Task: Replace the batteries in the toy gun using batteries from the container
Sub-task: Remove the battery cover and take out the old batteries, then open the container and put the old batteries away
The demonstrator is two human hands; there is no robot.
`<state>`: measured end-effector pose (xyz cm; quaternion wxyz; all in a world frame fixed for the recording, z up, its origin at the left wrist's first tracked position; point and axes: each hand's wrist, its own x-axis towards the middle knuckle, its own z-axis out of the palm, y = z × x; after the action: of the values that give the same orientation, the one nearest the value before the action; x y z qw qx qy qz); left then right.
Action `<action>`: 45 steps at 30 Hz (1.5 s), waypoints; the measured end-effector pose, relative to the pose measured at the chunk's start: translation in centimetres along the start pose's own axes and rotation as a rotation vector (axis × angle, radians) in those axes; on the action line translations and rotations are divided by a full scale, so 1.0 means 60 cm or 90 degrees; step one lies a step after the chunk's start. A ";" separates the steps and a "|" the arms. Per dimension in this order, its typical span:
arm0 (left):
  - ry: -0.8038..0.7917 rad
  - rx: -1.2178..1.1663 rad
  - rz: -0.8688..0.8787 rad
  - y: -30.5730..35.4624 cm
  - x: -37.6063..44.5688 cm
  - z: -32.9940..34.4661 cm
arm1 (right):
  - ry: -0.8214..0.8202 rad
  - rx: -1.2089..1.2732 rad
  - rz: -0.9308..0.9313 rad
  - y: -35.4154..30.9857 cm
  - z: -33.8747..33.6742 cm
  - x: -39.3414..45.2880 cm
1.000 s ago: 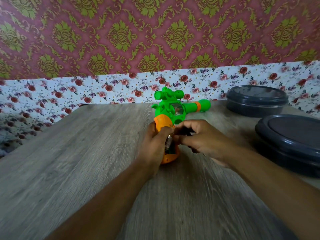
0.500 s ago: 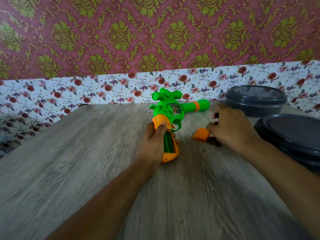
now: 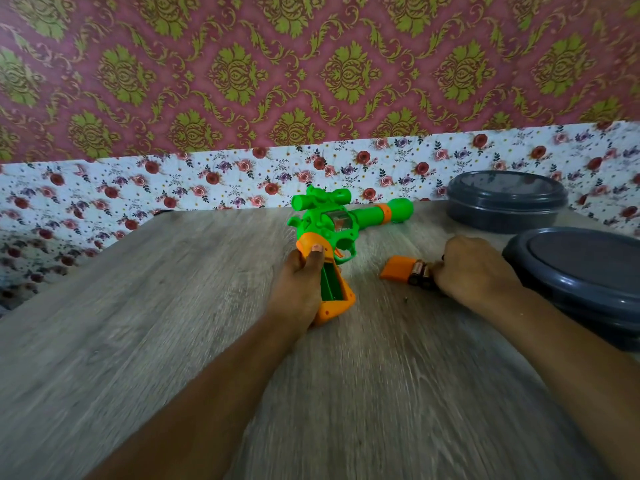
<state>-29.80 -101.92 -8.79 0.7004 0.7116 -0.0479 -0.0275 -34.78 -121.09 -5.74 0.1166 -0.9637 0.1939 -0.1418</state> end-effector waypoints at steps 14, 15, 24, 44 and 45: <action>-0.018 0.159 -0.063 0.022 0.015 -0.036 | -0.031 -0.011 -0.463 -0.026 0.008 -0.090; -0.024 0.165 -0.059 0.024 0.010 -0.036 | -0.041 -0.006 -0.462 -0.023 0.014 -0.091; -0.024 0.182 -0.085 0.033 -0.002 -0.040 | -0.081 0.053 -0.429 -0.026 0.032 -0.088; 0.031 0.298 0.240 0.082 -0.031 0.008 | 0.019 0.206 -0.405 0.004 -0.038 -0.066; 0.007 0.273 0.233 0.092 -0.030 0.024 | 0.024 0.219 -0.399 0.012 -0.054 -0.061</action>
<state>-31.88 -103.24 -3.34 0.5274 0.8232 -0.1767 0.1142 -39.33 -120.80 -3.76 0.2244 -0.9399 -0.1357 -0.2187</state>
